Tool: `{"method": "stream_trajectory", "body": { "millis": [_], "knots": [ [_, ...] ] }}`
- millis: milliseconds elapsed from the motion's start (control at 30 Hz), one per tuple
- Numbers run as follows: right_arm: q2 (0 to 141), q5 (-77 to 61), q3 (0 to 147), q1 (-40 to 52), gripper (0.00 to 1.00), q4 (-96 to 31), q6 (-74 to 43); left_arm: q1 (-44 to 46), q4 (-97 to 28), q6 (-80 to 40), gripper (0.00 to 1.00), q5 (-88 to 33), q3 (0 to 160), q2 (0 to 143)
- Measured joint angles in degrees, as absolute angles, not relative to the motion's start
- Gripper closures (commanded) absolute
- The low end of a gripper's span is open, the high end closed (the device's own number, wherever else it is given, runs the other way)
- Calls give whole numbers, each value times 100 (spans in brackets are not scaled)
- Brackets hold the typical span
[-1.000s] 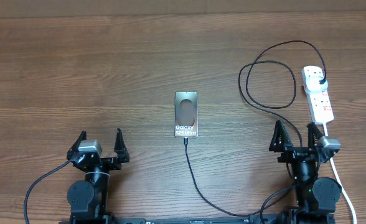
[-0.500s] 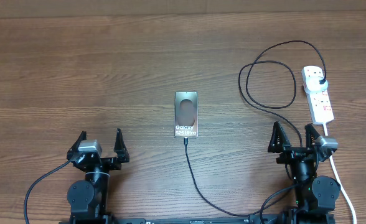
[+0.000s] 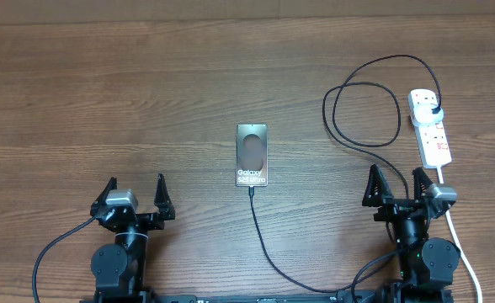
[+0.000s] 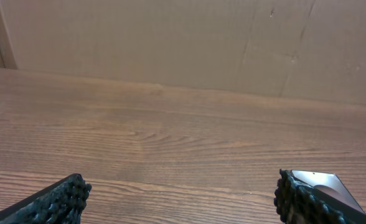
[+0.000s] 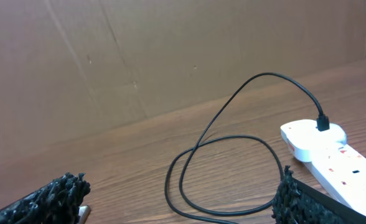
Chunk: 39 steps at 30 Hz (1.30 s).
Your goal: Plug charger to phone and switch on socket
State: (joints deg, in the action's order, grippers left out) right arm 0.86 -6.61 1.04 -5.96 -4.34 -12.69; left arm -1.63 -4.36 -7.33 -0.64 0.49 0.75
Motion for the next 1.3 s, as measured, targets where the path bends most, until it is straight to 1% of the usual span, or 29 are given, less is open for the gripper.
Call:
{"method": "stream_trajectory", "body": {
  "millis": [200, 400, 1300],
  "knots": [
    [86, -731, 104, -596, 0, -436, -530, -163, -436, -733, 0, -62, 49, 75],
    [86, -729, 104, -596, 0, -434, -139, -163, -436, -733, 1, -64, 49, 75],
    [86, -731, 104, -596, 0, -432, -1, -165, -436, -733, 0, -62, 49, 75]
  ]
}}
